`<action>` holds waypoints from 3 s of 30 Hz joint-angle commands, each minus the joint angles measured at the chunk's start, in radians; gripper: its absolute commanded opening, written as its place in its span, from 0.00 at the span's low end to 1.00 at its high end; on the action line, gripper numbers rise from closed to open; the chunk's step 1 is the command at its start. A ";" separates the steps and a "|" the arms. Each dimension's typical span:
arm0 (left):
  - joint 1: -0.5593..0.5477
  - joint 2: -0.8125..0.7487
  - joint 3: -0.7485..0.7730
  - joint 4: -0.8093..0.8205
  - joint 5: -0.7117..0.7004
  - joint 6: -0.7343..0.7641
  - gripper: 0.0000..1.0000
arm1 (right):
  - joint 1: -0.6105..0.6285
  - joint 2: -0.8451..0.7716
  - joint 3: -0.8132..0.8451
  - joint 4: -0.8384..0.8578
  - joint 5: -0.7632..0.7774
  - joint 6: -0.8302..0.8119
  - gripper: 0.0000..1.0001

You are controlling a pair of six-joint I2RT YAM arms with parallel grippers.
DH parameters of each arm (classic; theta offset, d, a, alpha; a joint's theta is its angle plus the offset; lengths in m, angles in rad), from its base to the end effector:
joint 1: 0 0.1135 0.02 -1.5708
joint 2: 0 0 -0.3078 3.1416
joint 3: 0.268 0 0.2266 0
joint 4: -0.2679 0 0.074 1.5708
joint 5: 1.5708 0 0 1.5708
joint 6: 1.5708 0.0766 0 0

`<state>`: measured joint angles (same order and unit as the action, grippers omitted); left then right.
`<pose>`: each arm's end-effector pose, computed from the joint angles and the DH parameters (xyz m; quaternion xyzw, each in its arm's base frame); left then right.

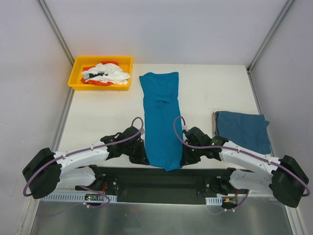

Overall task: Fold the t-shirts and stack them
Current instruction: Grab the bottom of the folded rectangular tshirt with both arms, then fold the folded rectangular tshirt in 1/3 of the way

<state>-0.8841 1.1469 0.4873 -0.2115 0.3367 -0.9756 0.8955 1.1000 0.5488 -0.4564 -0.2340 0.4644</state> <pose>0.1054 -0.1684 0.1957 0.0150 0.9278 -0.3650 0.0759 0.0969 0.1495 0.1989 -0.2357 0.9250 0.2608 0.1441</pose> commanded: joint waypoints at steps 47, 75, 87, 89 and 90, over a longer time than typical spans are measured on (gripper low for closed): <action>0.542 0.694 0.884 -0.062 0.016 0.387 0.06 | -0.391 0.896 1.172 -0.068 0.179 -0.452 0.00; 0.557 0.421 0.561 -0.052 0.055 0.368 0.99 | -0.425 0.748 0.925 0.038 -0.074 -0.320 0.97; 0.550 0.289 0.392 -0.034 0.048 0.341 0.99 | -0.431 1.015 1.151 0.050 -0.058 -0.305 0.97; 0.550 0.280 0.384 -0.034 0.047 0.338 0.99 | -0.438 1.081 1.206 0.032 0.016 -0.290 0.97; 0.550 0.271 0.381 -0.034 0.045 0.337 0.99 | -0.441 1.098 1.214 0.033 0.033 -0.290 0.97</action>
<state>-0.3218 1.4776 0.8864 -0.2661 0.3779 -0.6216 0.4713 2.1159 1.6752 -0.4076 -0.2886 0.1524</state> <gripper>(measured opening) 0.992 0.966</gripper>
